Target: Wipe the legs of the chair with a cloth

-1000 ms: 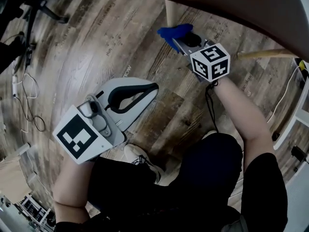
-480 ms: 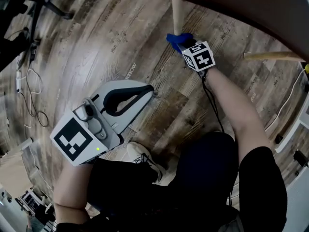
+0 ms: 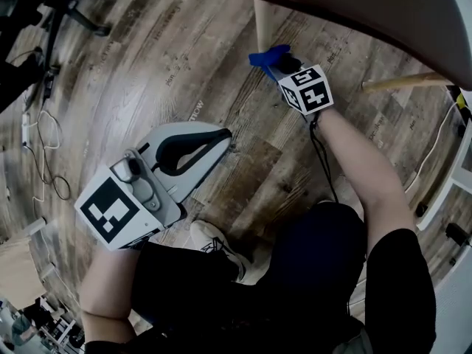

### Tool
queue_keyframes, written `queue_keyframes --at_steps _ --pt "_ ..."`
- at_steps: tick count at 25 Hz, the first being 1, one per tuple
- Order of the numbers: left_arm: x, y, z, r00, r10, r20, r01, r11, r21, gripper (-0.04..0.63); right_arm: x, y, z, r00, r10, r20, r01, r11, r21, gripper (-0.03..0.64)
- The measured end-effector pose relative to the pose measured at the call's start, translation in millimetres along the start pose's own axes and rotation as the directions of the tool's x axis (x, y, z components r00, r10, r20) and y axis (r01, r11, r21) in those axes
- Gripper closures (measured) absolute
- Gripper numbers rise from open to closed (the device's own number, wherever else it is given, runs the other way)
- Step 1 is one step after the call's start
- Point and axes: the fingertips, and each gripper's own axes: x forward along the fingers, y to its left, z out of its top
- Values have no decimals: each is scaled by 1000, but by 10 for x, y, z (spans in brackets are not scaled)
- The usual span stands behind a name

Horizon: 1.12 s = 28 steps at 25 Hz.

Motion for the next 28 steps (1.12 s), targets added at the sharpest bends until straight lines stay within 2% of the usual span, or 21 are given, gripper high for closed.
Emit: queue_keyframes --at_steps 4,9,17,20,24,26,28 --pt "34 -74 79 1000 -27 15 26 999 37 591 -339 96 460 995 -3 98 7 999 -43 522" --pt "168 -194 101 998 -52 18 51 996 67 591 -780 287 1059 975 20 222 -8 999 -52 522" --pt "241 -265 178 997 -71 25 68 994 85 591 -1366 402 1779 919 27 393 -30 1000 2 522" --pt "278 -300 231 996 -81 40 77 992 96 591 -1550 441 1920 898 31 440 -56 997 43 523" --pt "386 -363 249 994 -106 40 101 989 112 591 -1711 566 1905 886 76 457 -126 989 81 523" --pt "441 -386 233 993 -112 29 108 987 120 591 -1810 580 1917 877 80 473 -123 991 61 523" --pt "493 -392 214 993 -114 21 110 986 123 591 -1936 490 1944 866 57 497 -111 990 81 523"
